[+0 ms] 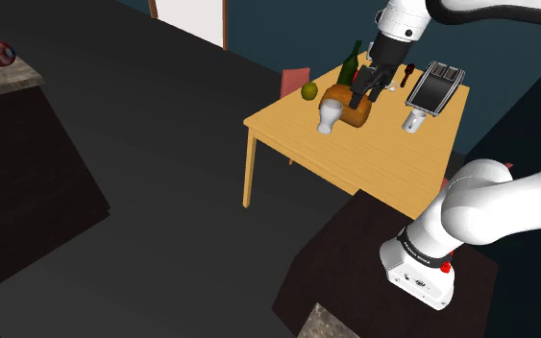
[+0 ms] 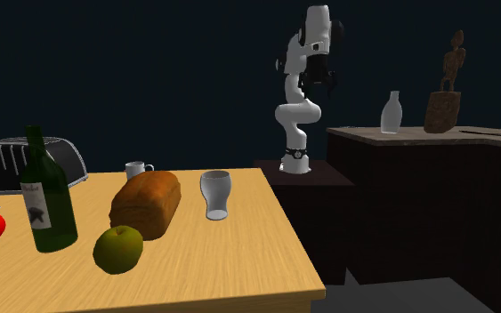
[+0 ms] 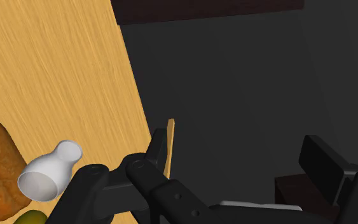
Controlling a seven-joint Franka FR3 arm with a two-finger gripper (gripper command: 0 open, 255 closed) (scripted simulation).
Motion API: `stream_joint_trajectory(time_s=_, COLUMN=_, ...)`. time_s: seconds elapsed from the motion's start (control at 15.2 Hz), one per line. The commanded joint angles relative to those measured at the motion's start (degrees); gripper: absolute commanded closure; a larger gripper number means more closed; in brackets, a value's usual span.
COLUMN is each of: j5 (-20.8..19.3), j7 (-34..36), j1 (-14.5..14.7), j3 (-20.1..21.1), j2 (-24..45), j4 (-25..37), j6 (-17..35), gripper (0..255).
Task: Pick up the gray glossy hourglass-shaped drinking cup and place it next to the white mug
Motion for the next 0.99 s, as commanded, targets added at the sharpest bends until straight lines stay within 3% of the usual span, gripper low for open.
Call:
stream_joint_trajectory(time_s=0.0, j5=0.0, j7=0.0, j1=0.0, j3=0.0, j2=0.0, j4=0.0, j6=0.0, gripper=0)
stream_joint_trajectory(time_s=0.53, j5=-3.0, j7=-10.3, j1=-2.1, j3=-8.6, j2=11.4, j4=1.8, j6=8.5, gripper=0)
stream_joint_trajectory(time_s=0.92, j5=-2.7, j7=-18.3, j1=-2.9, j3=-14.7, j2=22.4, j4=6.3, j6=13.8, gripper=0)
